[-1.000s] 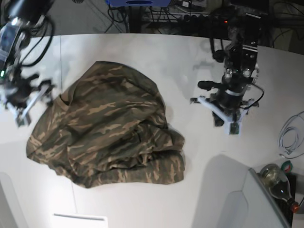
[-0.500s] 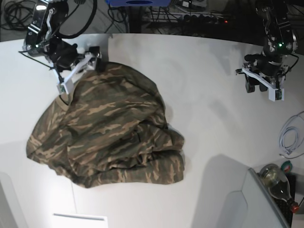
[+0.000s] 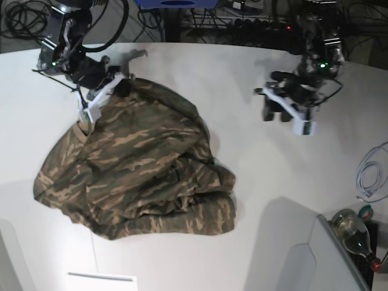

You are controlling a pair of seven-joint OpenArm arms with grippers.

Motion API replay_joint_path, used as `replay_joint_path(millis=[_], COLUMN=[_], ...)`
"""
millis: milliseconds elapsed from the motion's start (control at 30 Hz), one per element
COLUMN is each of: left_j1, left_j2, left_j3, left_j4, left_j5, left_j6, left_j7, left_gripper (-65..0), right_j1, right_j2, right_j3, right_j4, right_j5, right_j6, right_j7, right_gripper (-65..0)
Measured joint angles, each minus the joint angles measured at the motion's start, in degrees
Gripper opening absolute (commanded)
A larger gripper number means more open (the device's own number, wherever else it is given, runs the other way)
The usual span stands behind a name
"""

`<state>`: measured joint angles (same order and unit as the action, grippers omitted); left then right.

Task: Layout the t-shirt on the table in an organized manner, then fold the t-shirt properly
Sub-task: 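Grasp the shirt edge with the left gripper and pull it away from the right gripper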

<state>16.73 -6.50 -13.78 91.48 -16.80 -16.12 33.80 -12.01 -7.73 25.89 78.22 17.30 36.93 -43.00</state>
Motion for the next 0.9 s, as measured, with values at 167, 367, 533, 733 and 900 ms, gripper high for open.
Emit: replay_joint_path(millis=[167, 367, 533, 733, 900], left_j1=[-4.3, -10.3, -16.3, -19.6, -20.5], left_j2=[3.7, 8.4, 9.0, 8.9, 9.0], left_j3=[5.2, 7.5, 7.5, 9.5, 9.3], left_j4=[-8.1, -14.5, -16.5, -12.0, -15.3], left_j5=[0.4, 0.2, 0.3, 0.4, 0.9], left_j6=[0.6, 0.1, 0.6, 0.7, 0.6], left_j7=[0.1, 0.1, 0.3, 3.1, 3.7], left_gripper=[-38.3, -38.2, -38.2, -38.2, -38.5], right_j1=[-4.3, -6.0, -7.6, -7.9, -8.6], right_j2=[0.4, 3.0, 4.7, 6.3, 7.8], right_j3=[0.1, 0.0, 0.1, -0.3, -0.4], right_j4=[7.7, 9.6, 9.6, 9.6, 9.6], right_j5=[-0.6, -0.8, -0.8, -0.5, -0.8], right_j6=[2.2, 2.4, 2.4, 2.4, 2.4], right_j7=[-0.1, -0.2, -0.1, -0.1, -0.2], right_gripper=[-64.7, -64.8, -64.8, -64.8, -65.0])
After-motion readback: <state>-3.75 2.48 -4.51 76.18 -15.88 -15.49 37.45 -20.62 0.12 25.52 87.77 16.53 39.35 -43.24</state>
